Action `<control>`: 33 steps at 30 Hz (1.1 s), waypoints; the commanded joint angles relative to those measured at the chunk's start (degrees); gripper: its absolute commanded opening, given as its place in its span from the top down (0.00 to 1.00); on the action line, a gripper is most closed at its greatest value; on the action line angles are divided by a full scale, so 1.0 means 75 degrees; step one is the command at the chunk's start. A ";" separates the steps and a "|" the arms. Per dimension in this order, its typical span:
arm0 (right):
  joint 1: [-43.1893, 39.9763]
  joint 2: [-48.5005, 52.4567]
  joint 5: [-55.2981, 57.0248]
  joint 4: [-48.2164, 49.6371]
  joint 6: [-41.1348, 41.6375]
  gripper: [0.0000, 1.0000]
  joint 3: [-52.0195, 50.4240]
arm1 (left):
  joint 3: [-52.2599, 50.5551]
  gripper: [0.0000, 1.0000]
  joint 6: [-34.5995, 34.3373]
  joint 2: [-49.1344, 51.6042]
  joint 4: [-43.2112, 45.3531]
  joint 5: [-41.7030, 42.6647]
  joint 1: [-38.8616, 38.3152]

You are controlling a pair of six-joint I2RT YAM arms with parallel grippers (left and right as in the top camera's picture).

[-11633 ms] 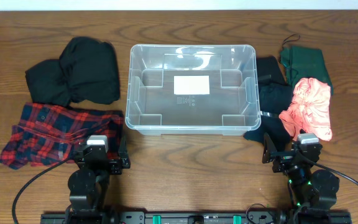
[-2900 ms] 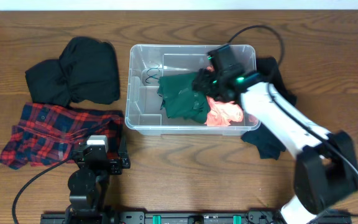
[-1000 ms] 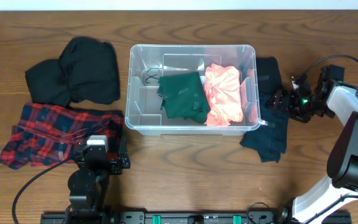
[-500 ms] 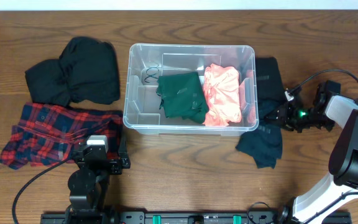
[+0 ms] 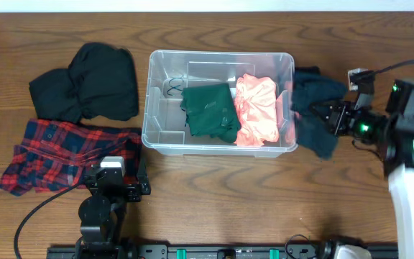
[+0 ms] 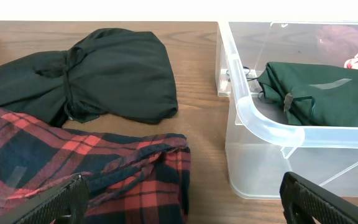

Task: Pack container
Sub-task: 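Grasp the black garment right of the bin with the right gripper, then place the black garment into the bin's left side and release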

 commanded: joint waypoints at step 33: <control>0.5211 0.6499 -0.0079 0.8221 0.6024 0.94 0.1559 | -0.0157 0.02 0.0023 -0.0047 -0.0023 0.0079 -0.0017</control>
